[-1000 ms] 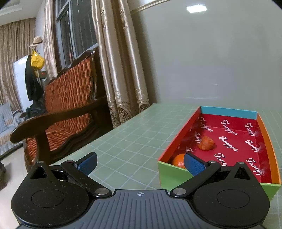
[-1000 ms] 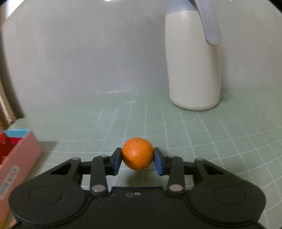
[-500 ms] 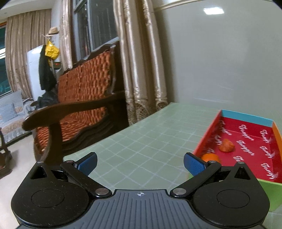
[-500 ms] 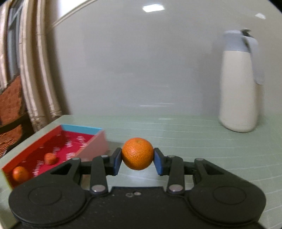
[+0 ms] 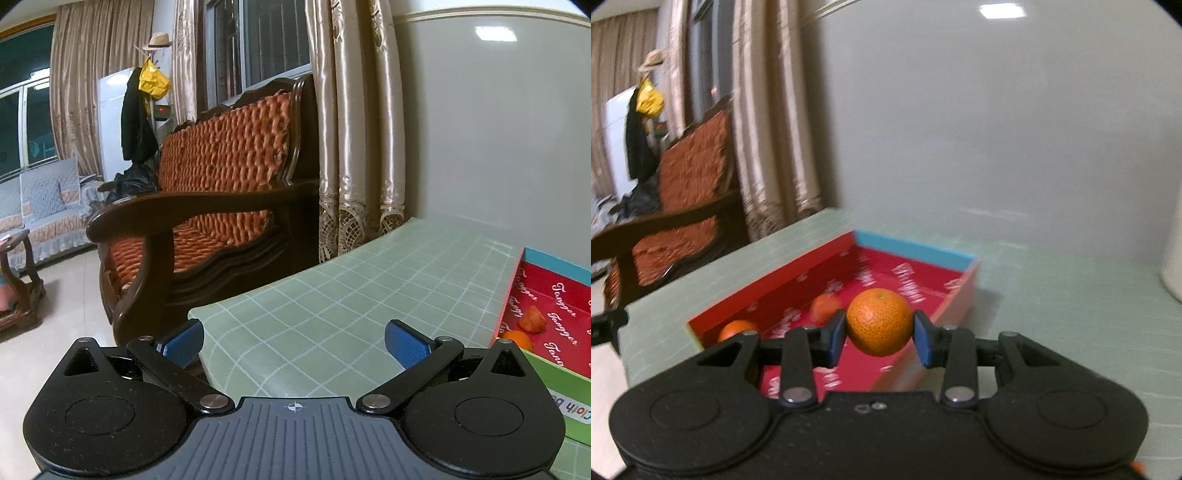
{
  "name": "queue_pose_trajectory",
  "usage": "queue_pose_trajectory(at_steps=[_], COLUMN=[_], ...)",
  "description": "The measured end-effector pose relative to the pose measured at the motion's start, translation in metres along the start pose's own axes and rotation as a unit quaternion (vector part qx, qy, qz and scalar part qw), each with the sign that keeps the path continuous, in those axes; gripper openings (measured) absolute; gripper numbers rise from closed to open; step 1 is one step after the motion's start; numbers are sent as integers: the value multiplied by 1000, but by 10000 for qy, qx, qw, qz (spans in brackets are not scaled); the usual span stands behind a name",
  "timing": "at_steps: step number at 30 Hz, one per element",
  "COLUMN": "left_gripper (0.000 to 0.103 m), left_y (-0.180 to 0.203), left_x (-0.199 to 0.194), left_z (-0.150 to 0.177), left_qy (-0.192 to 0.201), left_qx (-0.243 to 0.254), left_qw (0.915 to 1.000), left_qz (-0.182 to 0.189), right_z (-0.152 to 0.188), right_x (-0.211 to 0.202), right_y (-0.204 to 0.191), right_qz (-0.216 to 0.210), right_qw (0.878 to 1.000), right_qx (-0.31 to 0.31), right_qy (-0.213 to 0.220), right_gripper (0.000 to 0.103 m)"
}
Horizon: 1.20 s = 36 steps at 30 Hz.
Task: Organize fruits
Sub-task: 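Carry the orange with the right tool into the box and open, then move both tools back toward the remaining fruits beside the box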
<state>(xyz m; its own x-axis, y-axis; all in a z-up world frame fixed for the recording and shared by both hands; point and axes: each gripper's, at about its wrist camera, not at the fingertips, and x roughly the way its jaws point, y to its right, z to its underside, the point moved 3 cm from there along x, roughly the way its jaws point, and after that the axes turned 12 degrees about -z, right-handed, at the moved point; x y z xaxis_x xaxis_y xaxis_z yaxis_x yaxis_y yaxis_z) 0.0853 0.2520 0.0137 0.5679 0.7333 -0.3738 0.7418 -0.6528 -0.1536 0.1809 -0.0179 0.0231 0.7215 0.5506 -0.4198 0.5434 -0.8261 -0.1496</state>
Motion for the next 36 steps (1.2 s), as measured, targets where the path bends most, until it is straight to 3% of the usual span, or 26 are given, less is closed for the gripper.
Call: queue_pose_trajectory(at_steps=[7,12,15,17,18,28,36], left_gripper=[103,103,103,103,103,103,103], left_y=[1,5,8,12,15,51,95], left_x=[-1,-5,-7,-9,-12,-54,-103], left_z=[1,1,1,2,2,5,14], left_qy=[33,74,77,95,111,620,1026], left_qx=[31,84,114,146,166,472,853], left_qw=[10000,9999,9999,9998,9997,9942,9761], left_qz=[54,63,80,103,138,736,1717], right_z=[11,11,8,5,4,8,45], right_x=[16,13,5,-2,-7,-70,-117], right_y=[-27,-29,-24,-20,-17,28,90], right_qz=[-191,-184,-124,-40,27,1108,2193], right_qw=[9990,9992,9997,9999,9999,9930,9741], right_qx=[-174,-150,-107,-95,-105,-171,342], right_qy=[-367,-313,-192,-104,-51,384,434], right_gripper=[38,41,47,60,68,81,87])
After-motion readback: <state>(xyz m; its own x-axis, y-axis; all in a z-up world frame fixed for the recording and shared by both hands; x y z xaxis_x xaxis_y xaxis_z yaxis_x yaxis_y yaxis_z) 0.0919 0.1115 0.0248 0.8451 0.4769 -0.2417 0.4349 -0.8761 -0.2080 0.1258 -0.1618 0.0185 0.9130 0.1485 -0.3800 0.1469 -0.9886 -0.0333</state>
